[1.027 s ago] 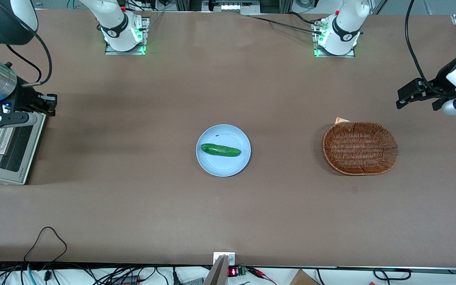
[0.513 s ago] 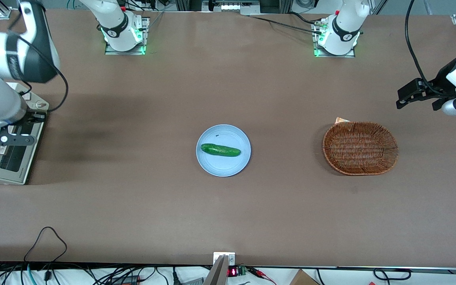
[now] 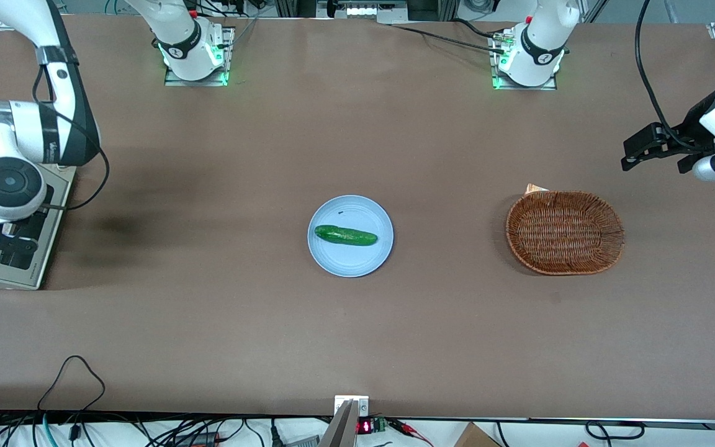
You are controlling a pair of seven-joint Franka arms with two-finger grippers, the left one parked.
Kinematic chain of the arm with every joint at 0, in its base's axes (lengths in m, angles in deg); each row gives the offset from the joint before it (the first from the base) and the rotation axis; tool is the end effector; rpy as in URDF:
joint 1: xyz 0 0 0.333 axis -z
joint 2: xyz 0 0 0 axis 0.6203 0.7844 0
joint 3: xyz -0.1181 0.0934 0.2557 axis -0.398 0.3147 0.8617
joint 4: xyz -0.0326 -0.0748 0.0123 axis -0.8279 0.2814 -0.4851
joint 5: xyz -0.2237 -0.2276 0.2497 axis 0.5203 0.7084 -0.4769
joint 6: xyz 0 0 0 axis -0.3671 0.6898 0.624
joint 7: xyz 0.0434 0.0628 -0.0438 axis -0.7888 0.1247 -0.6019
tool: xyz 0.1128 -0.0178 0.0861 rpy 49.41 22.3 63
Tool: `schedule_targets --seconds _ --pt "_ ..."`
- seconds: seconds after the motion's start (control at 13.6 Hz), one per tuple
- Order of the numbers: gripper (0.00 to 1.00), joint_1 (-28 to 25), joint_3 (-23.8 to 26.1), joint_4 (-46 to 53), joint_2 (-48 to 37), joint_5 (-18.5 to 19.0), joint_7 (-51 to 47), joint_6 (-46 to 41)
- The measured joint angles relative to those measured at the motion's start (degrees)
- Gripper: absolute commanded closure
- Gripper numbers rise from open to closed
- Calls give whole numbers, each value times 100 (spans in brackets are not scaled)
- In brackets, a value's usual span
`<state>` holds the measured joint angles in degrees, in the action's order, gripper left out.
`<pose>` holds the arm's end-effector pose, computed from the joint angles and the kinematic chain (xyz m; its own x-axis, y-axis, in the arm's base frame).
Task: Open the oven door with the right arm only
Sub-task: 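Lower the right gripper onto the oven door's silver handle, then pull the handle with the right gripper to swing the door open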
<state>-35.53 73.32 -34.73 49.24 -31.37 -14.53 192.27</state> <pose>0.6180 -0.1129 0.3300 0.9858 -0.1619 -0.0456 -0.0799 -0.6895 0.7198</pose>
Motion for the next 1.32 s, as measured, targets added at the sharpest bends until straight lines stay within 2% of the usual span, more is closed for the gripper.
schedule_targets --seconds 0.22,0.73,1.32 --pt "100 48 -55 -56 132 288 -412 71" --pt "100 96 -229 -279 324 577 -608 272" --pt "100 142 -283 -304 421 590 -615 360"
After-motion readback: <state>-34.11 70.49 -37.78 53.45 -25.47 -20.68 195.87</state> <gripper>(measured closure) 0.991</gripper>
